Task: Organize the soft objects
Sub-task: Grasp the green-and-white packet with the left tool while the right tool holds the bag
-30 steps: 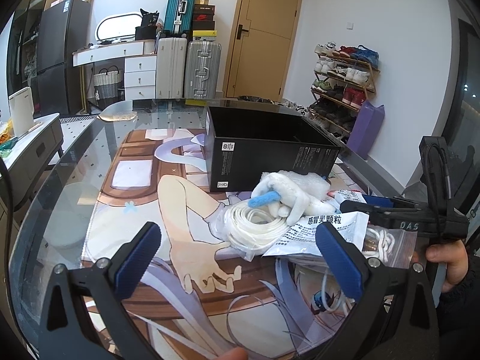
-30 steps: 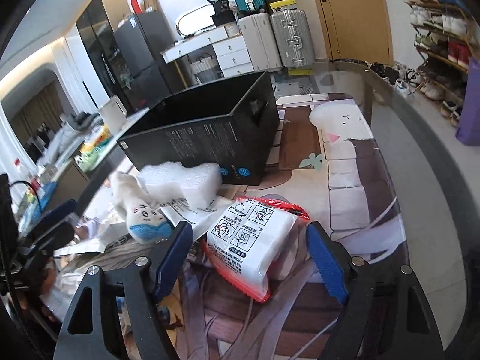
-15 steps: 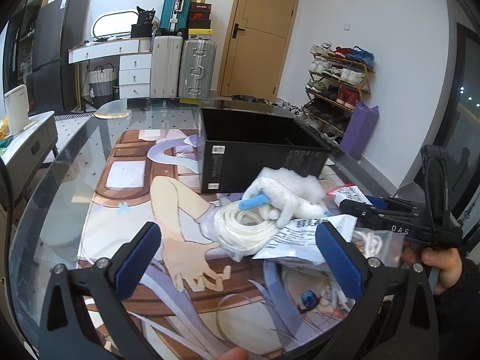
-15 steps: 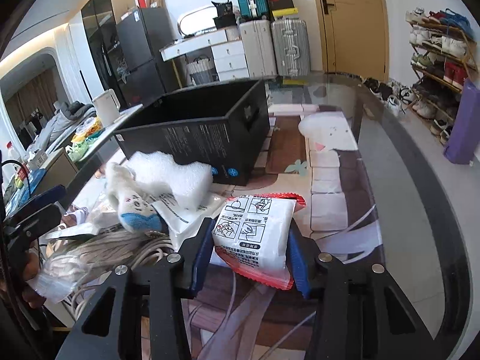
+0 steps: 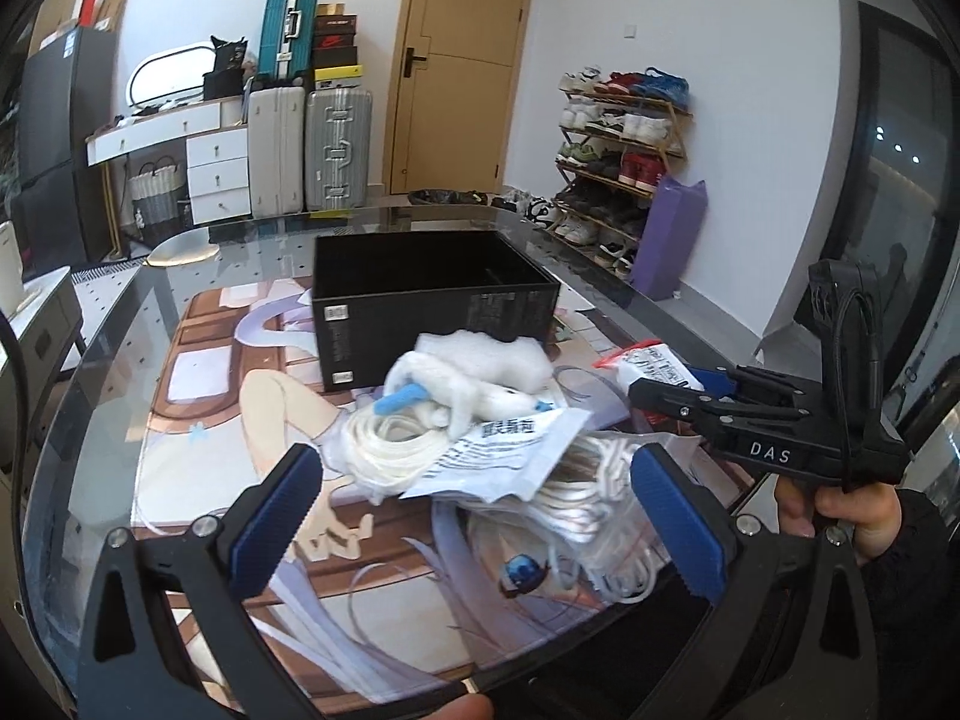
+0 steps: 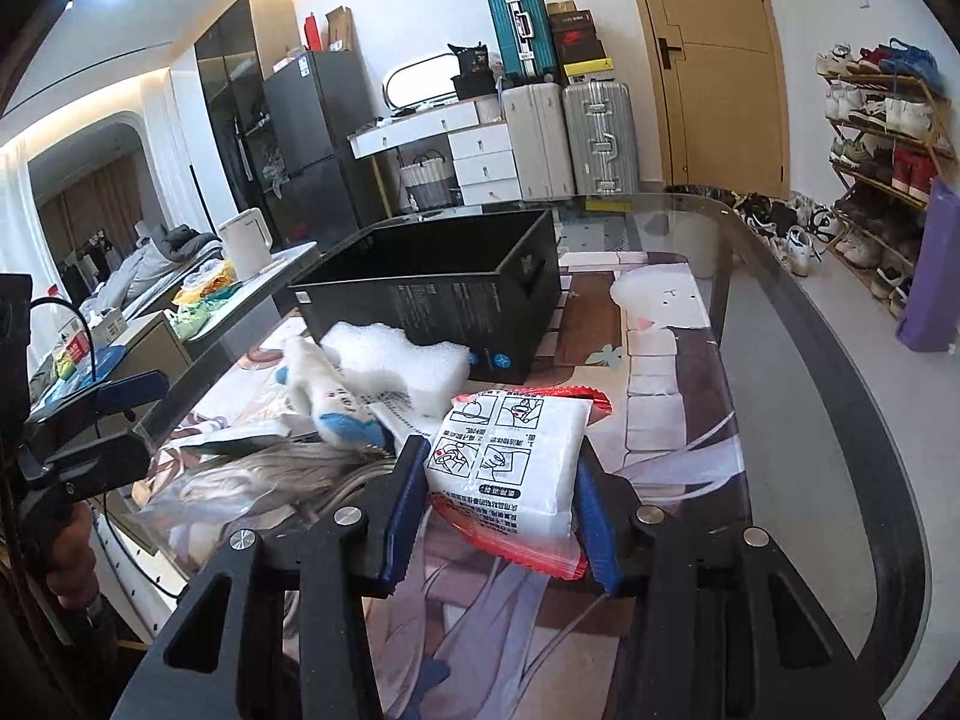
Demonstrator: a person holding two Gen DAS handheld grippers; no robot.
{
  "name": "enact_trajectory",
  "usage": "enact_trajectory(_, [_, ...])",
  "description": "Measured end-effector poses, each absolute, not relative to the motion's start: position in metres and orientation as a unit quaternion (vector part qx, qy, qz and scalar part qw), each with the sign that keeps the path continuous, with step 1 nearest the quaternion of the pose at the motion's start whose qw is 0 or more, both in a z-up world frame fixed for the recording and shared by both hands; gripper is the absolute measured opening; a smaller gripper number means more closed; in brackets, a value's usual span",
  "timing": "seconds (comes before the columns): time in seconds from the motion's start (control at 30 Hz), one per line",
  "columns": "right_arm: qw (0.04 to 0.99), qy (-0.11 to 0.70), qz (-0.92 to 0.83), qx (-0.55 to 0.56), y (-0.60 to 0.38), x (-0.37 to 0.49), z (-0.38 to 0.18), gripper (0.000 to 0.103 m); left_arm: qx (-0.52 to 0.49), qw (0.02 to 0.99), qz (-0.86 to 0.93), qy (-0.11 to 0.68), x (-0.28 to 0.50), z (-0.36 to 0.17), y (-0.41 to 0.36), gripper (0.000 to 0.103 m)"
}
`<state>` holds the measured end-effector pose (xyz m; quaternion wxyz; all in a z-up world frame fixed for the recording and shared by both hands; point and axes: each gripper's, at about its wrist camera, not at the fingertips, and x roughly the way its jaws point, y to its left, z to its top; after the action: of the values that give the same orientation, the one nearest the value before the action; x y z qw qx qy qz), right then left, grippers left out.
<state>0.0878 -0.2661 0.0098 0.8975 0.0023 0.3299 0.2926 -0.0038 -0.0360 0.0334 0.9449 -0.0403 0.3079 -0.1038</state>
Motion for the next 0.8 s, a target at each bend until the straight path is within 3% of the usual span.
enact_trajectory(0.53, [0.895,0.330,0.299,0.000,-0.266,0.086,0.008,0.047,-0.060,0.933,-0.089,0.345,0.028,0.008,-0.025,0.101])
enact_trajectory(0.63, [0.894,0.331,0.302,-0.001,-0.264,0.085,0.009,0.047,-0.052,0.934,-0.097,0.341,0.027,0.008,-0.029,0.088])
enact_trajectory(0.7, [0.894,0.330,0.303,-0.001,-0.264,0.085,0.009,0.047,-0.042,0.934,-0.103,0.339,0.028,0.008,-0.033,0.068])
enact_trajectory(0.8, [0.893,0.330,0.304,-0.002,-0.264,0.084,0.009,0.047,-0.031,0.933,-0.097,0.346,0.033,0.006,-0.035,0.061])
